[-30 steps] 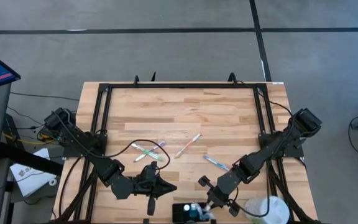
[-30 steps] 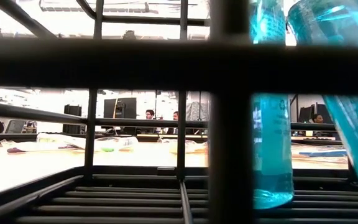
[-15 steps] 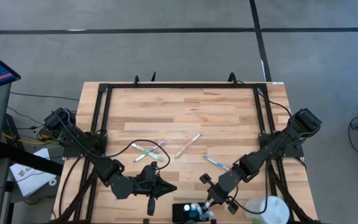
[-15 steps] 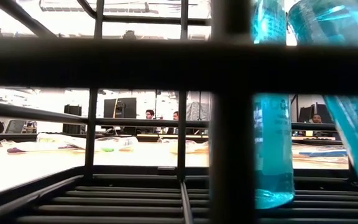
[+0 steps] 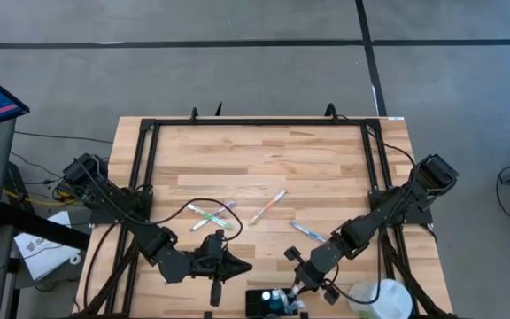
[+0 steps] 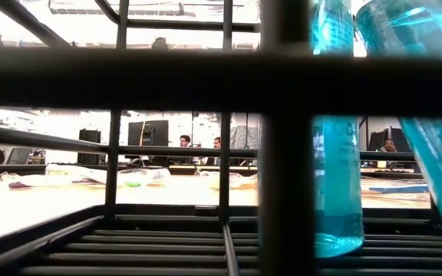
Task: Pick & Place toothbrushing station
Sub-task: Put the bottom green toothbrush into the black mesh organizer
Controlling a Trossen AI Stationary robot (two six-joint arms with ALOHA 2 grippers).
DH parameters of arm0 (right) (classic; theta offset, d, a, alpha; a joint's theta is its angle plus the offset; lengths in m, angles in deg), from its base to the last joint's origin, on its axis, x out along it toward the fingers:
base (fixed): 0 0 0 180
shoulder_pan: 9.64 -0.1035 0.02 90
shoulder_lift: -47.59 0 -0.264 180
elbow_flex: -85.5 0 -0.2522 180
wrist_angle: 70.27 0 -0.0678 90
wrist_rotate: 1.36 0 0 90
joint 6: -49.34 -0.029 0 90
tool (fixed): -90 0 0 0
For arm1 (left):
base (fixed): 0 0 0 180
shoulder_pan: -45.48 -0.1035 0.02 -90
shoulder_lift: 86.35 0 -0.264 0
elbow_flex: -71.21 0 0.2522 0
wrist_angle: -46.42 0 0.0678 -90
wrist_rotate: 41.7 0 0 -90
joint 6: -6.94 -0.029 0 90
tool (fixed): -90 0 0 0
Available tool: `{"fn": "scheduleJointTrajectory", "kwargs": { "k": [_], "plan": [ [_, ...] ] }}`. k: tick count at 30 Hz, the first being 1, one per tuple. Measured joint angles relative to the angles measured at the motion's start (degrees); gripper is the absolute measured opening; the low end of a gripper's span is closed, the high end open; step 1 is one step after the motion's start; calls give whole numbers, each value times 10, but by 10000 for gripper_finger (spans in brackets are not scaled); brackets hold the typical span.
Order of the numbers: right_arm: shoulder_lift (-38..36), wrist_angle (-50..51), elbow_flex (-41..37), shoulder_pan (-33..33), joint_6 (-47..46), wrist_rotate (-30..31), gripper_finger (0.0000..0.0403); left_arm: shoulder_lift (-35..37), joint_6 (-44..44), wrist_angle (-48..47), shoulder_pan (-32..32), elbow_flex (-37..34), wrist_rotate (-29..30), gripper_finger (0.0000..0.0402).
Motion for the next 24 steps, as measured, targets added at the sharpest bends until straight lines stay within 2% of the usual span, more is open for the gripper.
{"fn": "scheduleJointTrajectory", "kwargs": {
  "k": [11, 24],
  "plan": [
    [0, 0, 0, 0, -8, 1, 87, 0, 0, 0, 0, 0, 0, 0],
    [0, -2, 0, 0, -40, 2, 214, 0, 0, 1, 0, 0, 0, 0]
  ]
}}
